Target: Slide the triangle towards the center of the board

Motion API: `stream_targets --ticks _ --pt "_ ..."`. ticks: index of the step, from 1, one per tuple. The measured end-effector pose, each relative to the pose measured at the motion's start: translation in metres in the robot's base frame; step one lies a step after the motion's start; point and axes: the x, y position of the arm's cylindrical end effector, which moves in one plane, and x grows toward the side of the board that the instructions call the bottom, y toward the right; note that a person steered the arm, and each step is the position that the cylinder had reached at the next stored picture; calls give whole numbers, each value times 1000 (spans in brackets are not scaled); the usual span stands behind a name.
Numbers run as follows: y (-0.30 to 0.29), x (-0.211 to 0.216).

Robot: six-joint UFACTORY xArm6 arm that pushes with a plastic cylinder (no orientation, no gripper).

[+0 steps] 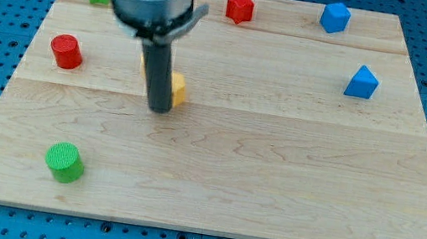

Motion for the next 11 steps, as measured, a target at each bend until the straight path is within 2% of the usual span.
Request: stream_targets --ticks 1,2,3,4,5,6,7,8,9,11 --pt "96 -6" --pt "171 -75" --pt "246 -120" --pt "324 -92" --pt "228 -62" --pt "101 -66" --pt "125 -79" --pt "125 -106" --pt "147 -102" --pt "142 -88"
